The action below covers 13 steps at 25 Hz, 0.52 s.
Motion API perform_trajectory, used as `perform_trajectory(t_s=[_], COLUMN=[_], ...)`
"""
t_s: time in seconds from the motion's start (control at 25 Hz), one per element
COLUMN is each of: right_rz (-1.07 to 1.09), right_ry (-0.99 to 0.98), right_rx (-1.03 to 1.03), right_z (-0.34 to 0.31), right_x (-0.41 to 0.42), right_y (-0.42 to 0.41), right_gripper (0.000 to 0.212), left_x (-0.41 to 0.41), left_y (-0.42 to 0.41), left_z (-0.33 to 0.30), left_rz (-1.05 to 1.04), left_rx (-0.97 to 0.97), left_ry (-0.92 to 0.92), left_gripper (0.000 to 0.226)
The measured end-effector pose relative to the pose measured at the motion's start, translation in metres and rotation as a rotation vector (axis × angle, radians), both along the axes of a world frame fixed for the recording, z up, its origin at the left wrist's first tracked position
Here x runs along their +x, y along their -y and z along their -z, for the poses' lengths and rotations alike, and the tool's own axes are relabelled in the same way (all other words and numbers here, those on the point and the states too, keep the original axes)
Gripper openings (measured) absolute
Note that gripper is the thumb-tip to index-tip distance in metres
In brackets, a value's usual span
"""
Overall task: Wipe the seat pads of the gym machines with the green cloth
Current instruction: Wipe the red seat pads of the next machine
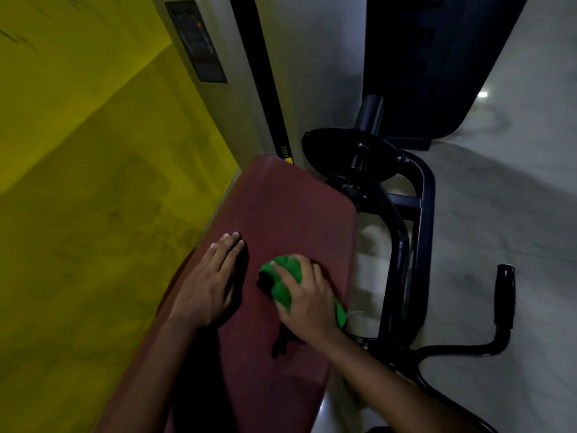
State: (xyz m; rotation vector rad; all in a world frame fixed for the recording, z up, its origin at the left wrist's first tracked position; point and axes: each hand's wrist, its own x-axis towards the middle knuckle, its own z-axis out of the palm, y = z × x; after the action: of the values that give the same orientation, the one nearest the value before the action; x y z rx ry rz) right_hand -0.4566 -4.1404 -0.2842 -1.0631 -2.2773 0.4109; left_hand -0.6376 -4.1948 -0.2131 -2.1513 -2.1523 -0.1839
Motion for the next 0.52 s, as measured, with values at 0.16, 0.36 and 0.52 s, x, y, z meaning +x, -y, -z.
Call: perform_trajectory(t_s=[0.16,0.36,0.52], right_rz=[0.357,0.129,0.081], right_ry=[-0.044,-0.043,-0.007], right_rx=[-0.276,-0.046,-0.053], right_z=[0.01,0.005,0.015], right_x=[0.016,0.002,0.018], right_y=[-0.075,-0.027,-0.074], right_gripper=[0.047,0.051,0.048], left_x=[0.004,0.001,0.001], left_y=[-0.001,-0.028,-0.058], left_z=[0.001,0.004,0.005], left_rz=[-0.025,-0.015,-0.004], left_rx=[0.01,-0.012,-0.041], left_ry=[0.0,-0.056,-0.087], left_gripper=[0.05,0.052,0.052])
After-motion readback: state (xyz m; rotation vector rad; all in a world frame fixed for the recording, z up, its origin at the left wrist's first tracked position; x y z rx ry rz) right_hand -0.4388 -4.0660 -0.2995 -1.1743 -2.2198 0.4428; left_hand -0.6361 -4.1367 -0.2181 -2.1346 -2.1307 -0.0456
